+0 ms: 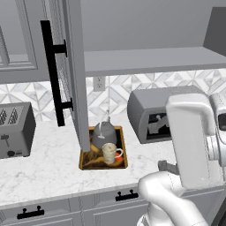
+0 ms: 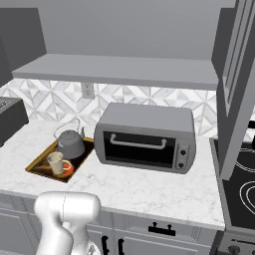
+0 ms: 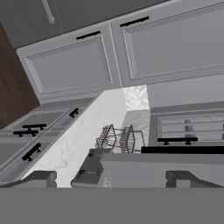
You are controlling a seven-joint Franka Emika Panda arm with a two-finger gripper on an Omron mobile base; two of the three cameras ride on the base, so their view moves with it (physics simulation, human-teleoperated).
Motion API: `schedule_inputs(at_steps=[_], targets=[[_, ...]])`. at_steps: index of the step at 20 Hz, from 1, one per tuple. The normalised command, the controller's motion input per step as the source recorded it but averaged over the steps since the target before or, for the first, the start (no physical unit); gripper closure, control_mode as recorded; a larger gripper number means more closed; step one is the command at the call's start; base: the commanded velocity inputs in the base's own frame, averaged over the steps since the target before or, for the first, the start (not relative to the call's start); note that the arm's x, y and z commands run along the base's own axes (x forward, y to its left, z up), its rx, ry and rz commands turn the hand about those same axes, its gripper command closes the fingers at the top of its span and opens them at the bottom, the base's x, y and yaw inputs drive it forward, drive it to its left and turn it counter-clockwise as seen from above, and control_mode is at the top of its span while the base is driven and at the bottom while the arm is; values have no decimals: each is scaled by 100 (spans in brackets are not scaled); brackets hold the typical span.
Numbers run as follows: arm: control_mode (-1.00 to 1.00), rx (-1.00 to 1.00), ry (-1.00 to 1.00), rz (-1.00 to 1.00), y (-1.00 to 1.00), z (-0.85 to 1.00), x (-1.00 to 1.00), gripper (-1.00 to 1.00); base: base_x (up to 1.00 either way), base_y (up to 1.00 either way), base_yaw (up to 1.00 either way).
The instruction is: Pick the kettle from the counter and place it on the tray. Then pick the mug from the cabinet and place it on the tray. Then close the cabinet doors.
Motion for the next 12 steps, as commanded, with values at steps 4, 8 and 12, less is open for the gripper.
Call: schedule_inputs(at_steps=[4,8,12], targets=[[-100,0,-3,1,35,0,-20,-100,0,0,0],[-100,0,-16,4,75,1,-11,-100,0,0,0],[-100,11,-3,0,58,6,0,-100,0,0,0]])
